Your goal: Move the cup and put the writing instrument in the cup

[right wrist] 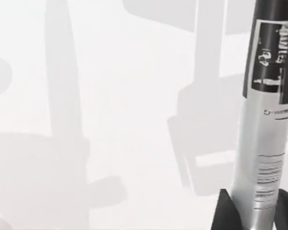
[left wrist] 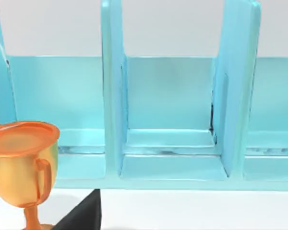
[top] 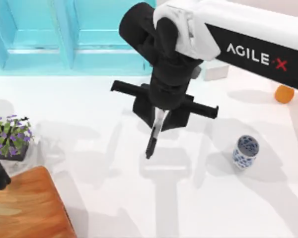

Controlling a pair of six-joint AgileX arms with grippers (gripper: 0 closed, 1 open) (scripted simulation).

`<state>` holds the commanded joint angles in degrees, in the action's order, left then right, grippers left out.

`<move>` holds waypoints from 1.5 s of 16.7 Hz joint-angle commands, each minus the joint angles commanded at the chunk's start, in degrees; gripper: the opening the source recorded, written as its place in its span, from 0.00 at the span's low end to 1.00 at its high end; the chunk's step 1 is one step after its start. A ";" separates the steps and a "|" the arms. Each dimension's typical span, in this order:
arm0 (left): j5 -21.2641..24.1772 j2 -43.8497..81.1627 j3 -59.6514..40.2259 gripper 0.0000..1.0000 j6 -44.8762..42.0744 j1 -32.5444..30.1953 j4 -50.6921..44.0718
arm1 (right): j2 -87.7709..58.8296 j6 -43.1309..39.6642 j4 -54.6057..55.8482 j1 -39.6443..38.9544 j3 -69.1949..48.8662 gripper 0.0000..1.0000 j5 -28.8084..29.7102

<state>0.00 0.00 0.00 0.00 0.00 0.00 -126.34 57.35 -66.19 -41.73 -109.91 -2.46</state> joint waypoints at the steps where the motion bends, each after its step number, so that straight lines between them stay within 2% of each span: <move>1: 0.00 0.00 0.00 1.00 0.00 0.00 0.00 | 1.83 0.59 -0.40 -0.64 1.41 0.00 0.10; 8: 0.00 0.00 0.00 1.00 0.00 0.00 0.00 | 4.00 1.39 -0.84 -1.21 3.12 0.00 0.18; 12: 0.00 0.00 0.00 1.00 0.00 0.00 0.00 | 6.31 -1.89 4.82 -1.85 7.74 0.00 3.81; 17: 0.00 0.00 0.00 1.00 0.00 0.00 0.00 | 14.07 -12.07 23.10 -4.25 22.04 0.00 15.40; 25: 0.00 0.00 0.00 1.00 0.00 0.00 0.00 | 32.61 -34.76 66.50 -10.98 54.37 0.00 42.08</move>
<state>0.00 0.00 0.00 0.00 0.00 0.00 -93.74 22.59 0.30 -52.71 -55.54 39.62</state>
